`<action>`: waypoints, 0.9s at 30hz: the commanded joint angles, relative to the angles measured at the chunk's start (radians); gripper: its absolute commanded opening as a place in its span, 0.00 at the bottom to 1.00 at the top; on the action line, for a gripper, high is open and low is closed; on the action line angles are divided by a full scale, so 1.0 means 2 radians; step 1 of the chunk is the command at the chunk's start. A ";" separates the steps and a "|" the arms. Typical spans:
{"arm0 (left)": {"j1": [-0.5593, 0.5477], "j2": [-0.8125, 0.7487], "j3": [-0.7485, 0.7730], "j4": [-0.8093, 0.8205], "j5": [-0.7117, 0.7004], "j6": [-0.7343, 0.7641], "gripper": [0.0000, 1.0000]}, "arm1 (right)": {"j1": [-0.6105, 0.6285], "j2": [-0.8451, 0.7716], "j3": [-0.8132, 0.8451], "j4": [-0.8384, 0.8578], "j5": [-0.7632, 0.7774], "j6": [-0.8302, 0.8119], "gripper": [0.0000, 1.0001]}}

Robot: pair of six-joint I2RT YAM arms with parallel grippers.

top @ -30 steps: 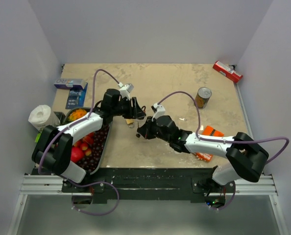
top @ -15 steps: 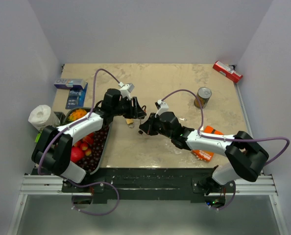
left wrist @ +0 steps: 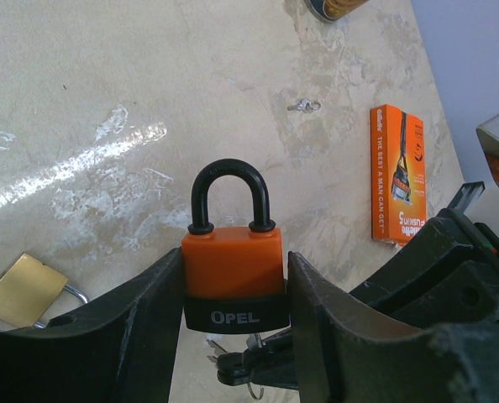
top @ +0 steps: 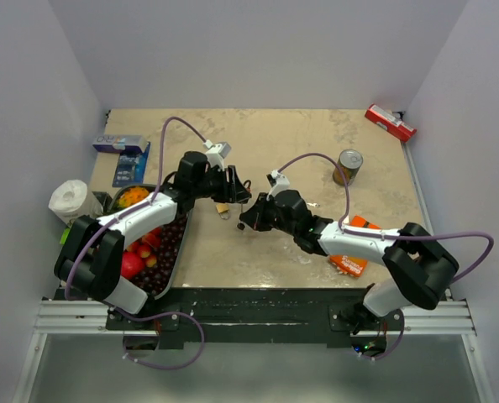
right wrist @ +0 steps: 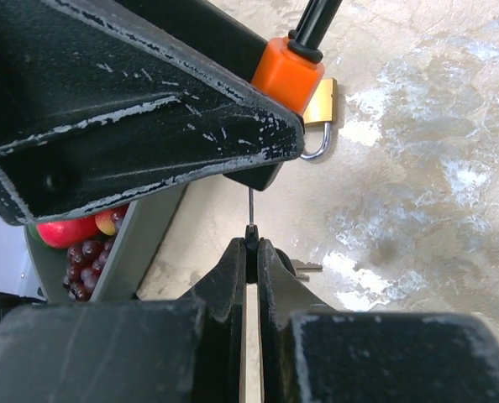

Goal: Unlock with the key

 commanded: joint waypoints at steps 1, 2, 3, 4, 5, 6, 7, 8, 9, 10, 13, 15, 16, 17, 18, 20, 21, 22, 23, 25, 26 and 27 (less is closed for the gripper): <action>-0.005 -0.020 0.021 0.019 0.005 0.010 0.00 | -0.007 0.004 0.015 0.029 0.008 0.007 0.00; -0.005 -0.020 0.022 0.019 0.005 0.010 0.00 | -0.008 0.004 0.017 0.029 0.008 0.008 0.00; -0.005 -0.020 0.022 0.019 0.005 0.010 0.00 | -0.010 0.005 0.018 0.030 0.008 0.007 0.00; -0.005 -0.019 0.022 0.019 0.005 0.010 0.00 | -0.010 0.004 0.019 0.029 0.008 0.006 0.00; -0.006 -0.019 0.022 0.019 0.006 0.010 0.00 | -0.011 0.005 0.020 0.030 0.008 0.006 0.00; -0.006 -0.019 0.022 0.019 0.005 0.010 0.00 | -0.011 0.004 0.022 0.030 0.008 0.006 0.00; -0.007 -0.019 0.022 0.019 0.006 0.010 0.00 | -0.012 0.005 0.024 0.029 0.008 0.005 0.00; -0.007 -0.019 0.022 0.019 0.006 0.010 0.00 | -0.012 0.003 0.024 0.029 0.009 0.006 0.00; -0.007 -0.019 0.022 0.019 0.005 0.010 0.00 | -0.012 0.002 0.022 0.031 0.014 0.009 0.00; -0.007 -0.019 0.022 0.019 0.005 0.010 0.00 | -0.012 -0.001 0.020 0.033 0.017 0.009 0.00; -0.007 -0.019 0.021 0.019 0.005 0.010 0.00 | -0.013 -0.002 0.019 0.035 0.027 0.012 0.00; -0.007 -0.019 0.021 0.019 0.003 0.009 0.00 | -0.013 -0.001 0.018 0.036 0.034 0.016 0.00; -0.008 -0.020 0.021 0.019 0.001 0.008 0.00 | -0.013 0.000 0.018 0.038 0.042 0.017 0.00; -0.008 -0.022 0.018 0.019 -0.003 0.007 0.00 | -0.014 0.001 0.019 0.039 0.050 0.018 0.00; -0.010 -0.025 0.016 0.025 -0.005 0.003 0.00 | -0.012 0.001 0.021 0.039 0.055 0.019 0.00; -0.012 -0.029 0.008 0.029 -0.013 0.000 0.00 | -0.013 0.002 0.024 0.043 0.065 0.021 0.00; -0.013 -0.033 0.005 0.034 -0.015 -0.003 0.00 | -0.012 0.003 0.027 0.045 0.069 0.022 0.00; -0.014 -0.035 0.001 0.036 -0.018 -0.004 0.00 | -0.012 0.004 0.029 0.046 0.073 0.022 0.00; -0.015 -0.038 0.000 0.037 -0.020 -0.005 0.00 | -0.012 0.007 0.031 0.046 0.077 0.022 0.00; -0.016 -0.040 -0.003 0.039 -0.025 -0.007 0.00 | -0.012 0.010 0.038 0.047 0.083 0.022 0.00; -0.019 -0.040 -0.004 0.040 -0.028 -0.007 0.00 | -0.012 0.010 0.040 0.049 0.085 0.022 0.00; -0.020 -0.040 -0.006 0.042 -0.029 -0.007 0.00 | -0.013 0.011 0.044 0.050 0.089 0.022 0.00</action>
